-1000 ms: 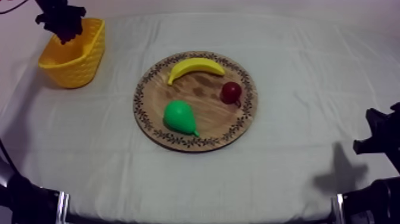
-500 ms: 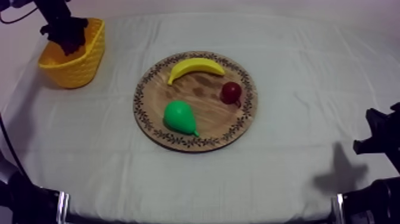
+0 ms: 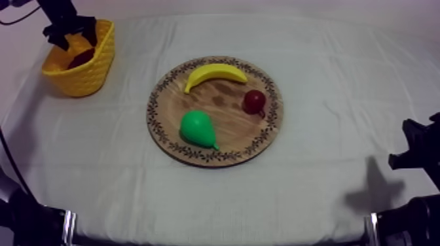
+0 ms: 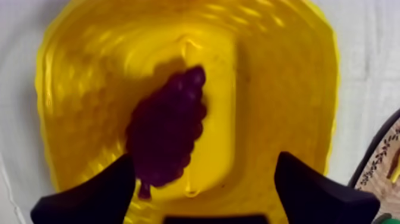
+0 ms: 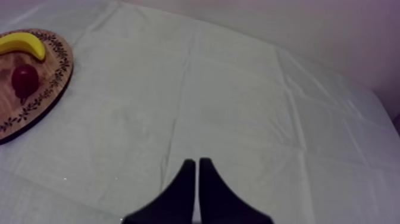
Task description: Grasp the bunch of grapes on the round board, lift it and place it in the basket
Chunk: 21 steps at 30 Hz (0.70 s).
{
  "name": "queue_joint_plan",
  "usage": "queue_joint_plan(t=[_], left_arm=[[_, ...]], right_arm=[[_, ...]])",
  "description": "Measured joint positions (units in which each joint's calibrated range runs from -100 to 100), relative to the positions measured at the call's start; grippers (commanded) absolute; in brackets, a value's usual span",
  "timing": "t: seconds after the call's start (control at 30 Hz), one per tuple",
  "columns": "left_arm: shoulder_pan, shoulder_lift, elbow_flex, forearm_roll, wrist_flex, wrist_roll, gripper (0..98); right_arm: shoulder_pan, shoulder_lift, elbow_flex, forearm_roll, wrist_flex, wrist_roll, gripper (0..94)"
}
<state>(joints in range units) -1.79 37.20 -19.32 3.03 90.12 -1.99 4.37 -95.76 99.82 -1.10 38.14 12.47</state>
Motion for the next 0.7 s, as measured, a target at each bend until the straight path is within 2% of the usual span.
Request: queue_joint_plan(t=[0.37, 0.7], left_arm=[[0.04, -6.68, 3.36, -0.44, -2.7, 0.42, 59.6], [0.11, -17.61, 11.87, -0.5, -7.62, -0.92, 43.7]], right_arm=[[0.0, 0.0, 0.0, 0.0, 0.0, 0.0, 0.3], [0.0, 0.0, 0.0, 0.0, 0.0, 0.0, 0.3]])
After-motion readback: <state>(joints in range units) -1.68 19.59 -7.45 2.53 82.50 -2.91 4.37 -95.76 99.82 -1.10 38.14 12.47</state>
